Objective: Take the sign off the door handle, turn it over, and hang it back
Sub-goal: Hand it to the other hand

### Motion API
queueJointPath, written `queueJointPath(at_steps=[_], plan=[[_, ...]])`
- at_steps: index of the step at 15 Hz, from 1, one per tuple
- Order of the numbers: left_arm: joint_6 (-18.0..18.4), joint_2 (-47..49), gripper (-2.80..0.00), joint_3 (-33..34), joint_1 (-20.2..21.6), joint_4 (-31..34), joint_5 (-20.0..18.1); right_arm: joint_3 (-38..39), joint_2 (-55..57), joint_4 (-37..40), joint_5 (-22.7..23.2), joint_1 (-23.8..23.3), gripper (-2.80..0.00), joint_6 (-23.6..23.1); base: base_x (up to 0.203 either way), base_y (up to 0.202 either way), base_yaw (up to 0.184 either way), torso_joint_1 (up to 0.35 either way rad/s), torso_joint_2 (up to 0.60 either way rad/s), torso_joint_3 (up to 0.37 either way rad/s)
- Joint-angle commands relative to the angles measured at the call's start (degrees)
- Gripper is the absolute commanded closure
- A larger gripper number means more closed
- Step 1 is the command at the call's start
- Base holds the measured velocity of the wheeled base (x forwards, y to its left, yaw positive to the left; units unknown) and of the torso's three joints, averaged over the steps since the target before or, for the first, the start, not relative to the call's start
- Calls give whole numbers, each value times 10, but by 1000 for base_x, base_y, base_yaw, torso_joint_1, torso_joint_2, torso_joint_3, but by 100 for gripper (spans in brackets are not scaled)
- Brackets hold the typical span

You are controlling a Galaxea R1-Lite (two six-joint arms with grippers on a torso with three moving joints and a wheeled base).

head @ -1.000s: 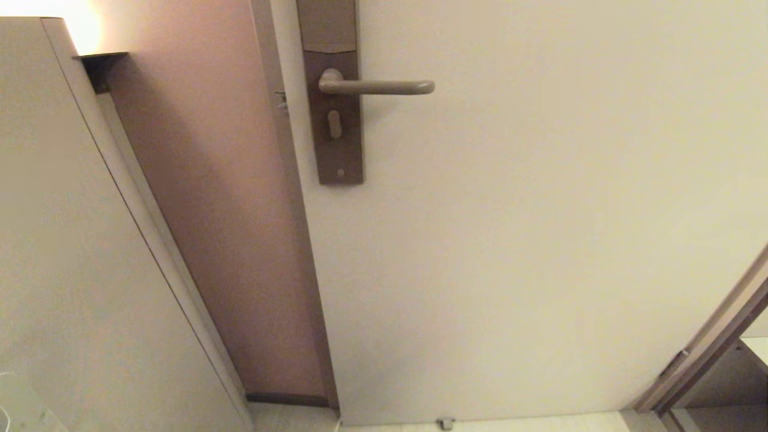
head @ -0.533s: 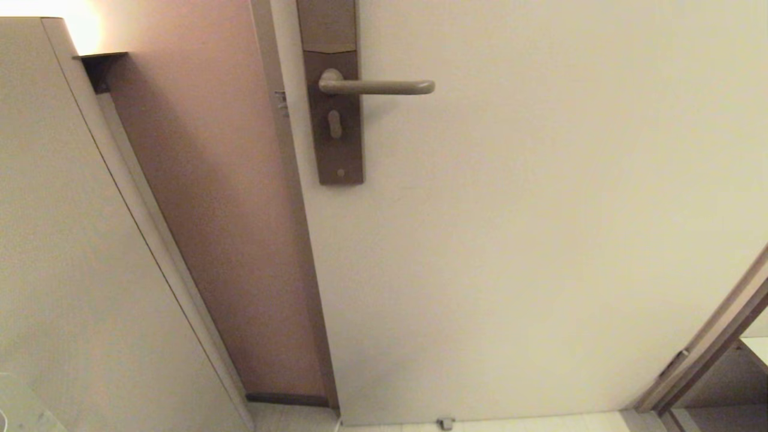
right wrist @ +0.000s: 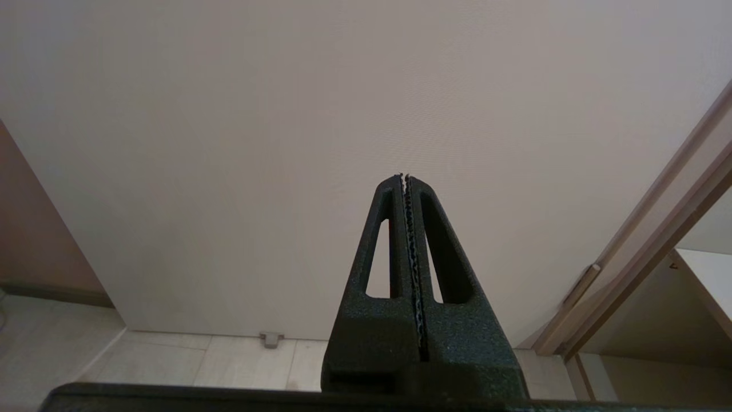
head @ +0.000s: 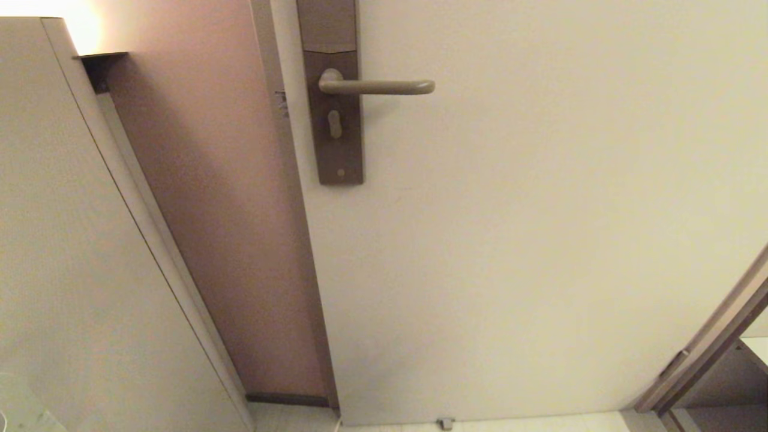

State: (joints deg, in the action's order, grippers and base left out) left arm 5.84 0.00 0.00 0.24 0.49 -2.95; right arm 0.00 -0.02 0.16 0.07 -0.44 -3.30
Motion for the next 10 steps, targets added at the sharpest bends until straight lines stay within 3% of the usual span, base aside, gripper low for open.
queueJointPath(at_steps=[1, 10], plan=[[1, 2, 0, 0, 0, 0, 0, 0, 0, 0, 0, 0, 0, 0, 0, 0, 0, 0, 0, 0], [0, 1, 0, 0, 0, 0, 0, 0, 0, 0, 0, 0, 0, 0, 0, 0, 0, 0, 0, 0]])
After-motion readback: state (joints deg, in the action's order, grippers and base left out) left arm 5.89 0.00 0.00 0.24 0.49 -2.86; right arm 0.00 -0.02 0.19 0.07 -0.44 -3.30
